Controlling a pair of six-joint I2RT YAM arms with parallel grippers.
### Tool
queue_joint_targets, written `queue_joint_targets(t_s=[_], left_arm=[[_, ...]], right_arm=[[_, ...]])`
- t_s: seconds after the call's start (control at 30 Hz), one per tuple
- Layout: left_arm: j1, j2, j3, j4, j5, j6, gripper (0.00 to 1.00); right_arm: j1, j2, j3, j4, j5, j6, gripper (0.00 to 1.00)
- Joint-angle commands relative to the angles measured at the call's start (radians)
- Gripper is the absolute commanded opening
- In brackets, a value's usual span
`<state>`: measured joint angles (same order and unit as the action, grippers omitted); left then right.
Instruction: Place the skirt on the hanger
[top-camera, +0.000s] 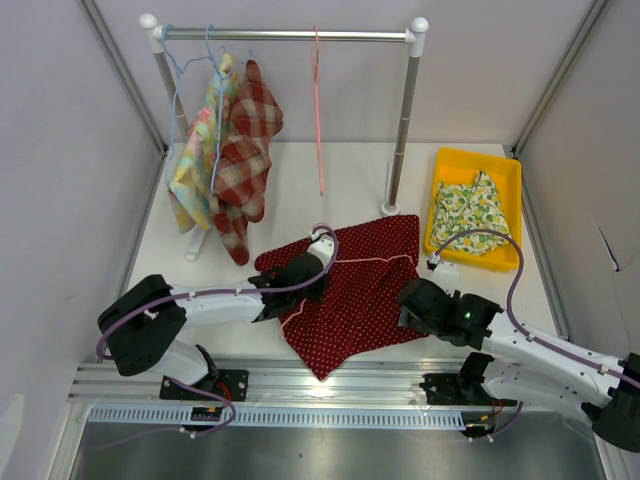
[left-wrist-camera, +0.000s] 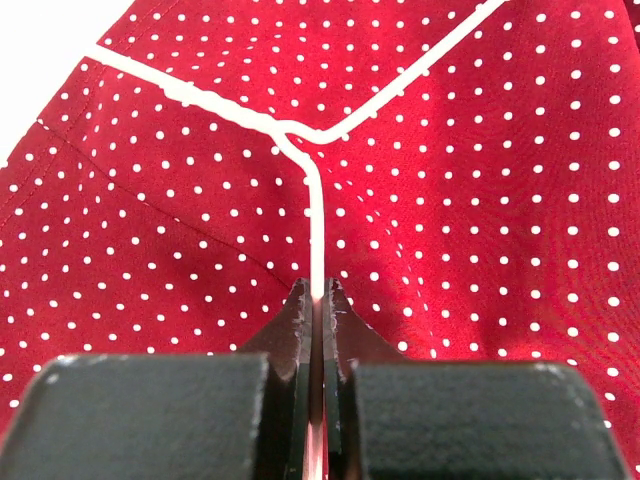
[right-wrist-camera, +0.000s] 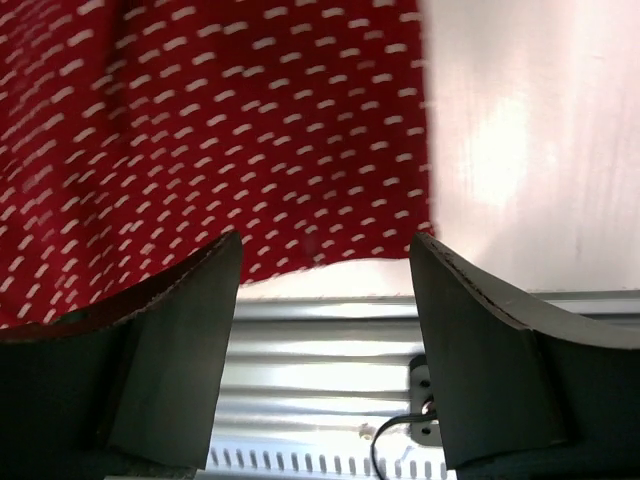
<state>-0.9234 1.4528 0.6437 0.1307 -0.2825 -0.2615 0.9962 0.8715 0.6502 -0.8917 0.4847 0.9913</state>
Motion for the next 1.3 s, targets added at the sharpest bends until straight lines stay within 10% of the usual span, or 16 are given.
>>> queue_joint_targets(t_s=[0.0, 0.5, 0.6, 0.63, 0.73, 1.27], left_arm=[[0.015, -0.012, 0.040, 0.014, -0.029, -0.016, 0.00], [0.075, -0.071, 0.033, 0.012, 0.003, -0.027, 0.00], [0.084, -0.077, 0.031, 0.018, 0.016, -0.028, 0.00], [0.086, -0.077, 0.034, 0.018, 0.017, -0.028, 0.00], [0.089, -0.069, 0.033, 0.023, 0.019, -0.028, 0.00], [0.116, -0.031, 0.076, 0.106, 0.071, -0.064, 0.00]], right_arm=[[-0.042, 0.001, -0.026, 0.036, -0.029, 0.023, 0.74], [-0.169, 0.158, -0.144, 0.272, -0.104, -0.046, 0.72], [-0.192, 0.161, -0.124, 0.309, -0.118, -0.081, 0.54], [-0.205, 0.165, -0.094, 0.303, -0.117, -0.097, 0.24], [-0.215, 0.147, -0.035, 0.177, -0.074, -0.108, 0.05], [-0.295, -0.289, 0.163, -0.136, -0.188, -0.020, 0.01]])
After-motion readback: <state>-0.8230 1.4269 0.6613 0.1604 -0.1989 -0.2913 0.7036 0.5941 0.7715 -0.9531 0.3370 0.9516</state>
